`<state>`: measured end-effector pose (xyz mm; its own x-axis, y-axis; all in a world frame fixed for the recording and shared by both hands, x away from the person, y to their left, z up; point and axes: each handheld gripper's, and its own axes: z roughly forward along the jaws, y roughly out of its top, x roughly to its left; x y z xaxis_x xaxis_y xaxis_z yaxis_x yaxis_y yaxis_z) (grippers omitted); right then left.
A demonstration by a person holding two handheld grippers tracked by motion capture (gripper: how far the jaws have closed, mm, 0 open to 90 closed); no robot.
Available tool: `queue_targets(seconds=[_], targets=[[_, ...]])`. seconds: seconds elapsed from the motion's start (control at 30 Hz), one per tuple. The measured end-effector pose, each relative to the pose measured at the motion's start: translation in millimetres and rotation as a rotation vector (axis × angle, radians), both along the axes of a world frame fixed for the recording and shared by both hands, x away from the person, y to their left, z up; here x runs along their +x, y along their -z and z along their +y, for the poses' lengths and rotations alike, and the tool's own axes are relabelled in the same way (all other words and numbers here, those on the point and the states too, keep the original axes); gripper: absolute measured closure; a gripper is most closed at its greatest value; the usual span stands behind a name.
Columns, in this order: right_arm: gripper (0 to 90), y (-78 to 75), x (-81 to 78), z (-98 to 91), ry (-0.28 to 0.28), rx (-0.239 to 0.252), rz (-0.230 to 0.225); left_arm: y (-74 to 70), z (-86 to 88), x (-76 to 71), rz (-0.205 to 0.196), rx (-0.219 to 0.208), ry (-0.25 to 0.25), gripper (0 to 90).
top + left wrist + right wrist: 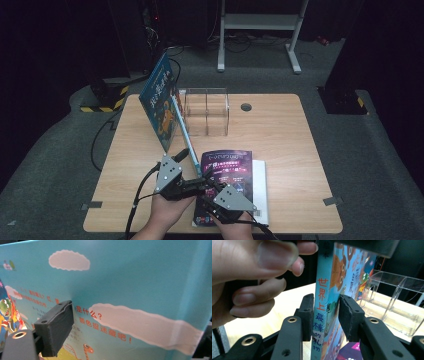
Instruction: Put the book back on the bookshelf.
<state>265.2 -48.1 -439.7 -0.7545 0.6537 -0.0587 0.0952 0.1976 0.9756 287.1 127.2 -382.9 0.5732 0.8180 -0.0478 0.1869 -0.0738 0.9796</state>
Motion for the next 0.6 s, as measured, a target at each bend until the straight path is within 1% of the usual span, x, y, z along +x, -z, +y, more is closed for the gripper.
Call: queue_targets(seconds=[0.03,0.07,0.13,0.27,0.4,0.53,0.6], targets=[[63.7,0.9,-0.1,1.0,-0.004,-0.005,0.005,0.4,0.8,-0.4,-0.002,0.002,-0.011,14.1],[63.2,2.3,-0.4,2.4,-0.008,-0.012,0.009,0.4,1.9,-0.5,-0.006,-0.011,-0.015,17.2],[62.8,4.8,-1.6,4.8,-0.011,-0.024,0.001,0.5,3.1,-1.0,-0.011,-0.013,-0.016,17.0],[62.8,6.4,-1.0,6.9,-0.017,-0.021,0.002,2.0,5.5,-2.7,-0.017,-0.003,-0.022,18.1],[62.6,7.3,-0.5,8.5,-0.023,-0.023,0.007,3.5,7.3,-3.2,-0.023,-0.004,-0.024,19.1],[62.5,8.4,1.2,10.9,-0.034,-0.027,0.031,5.7,8.9,-4.3,-0.022,0.009,-0.023,22.5],[62.1,9.5,1.5,12.5,-0.035,-0.027,0.028,7.1,10.7,-5.7,-0.026,0.009,-0.024,23.8]])
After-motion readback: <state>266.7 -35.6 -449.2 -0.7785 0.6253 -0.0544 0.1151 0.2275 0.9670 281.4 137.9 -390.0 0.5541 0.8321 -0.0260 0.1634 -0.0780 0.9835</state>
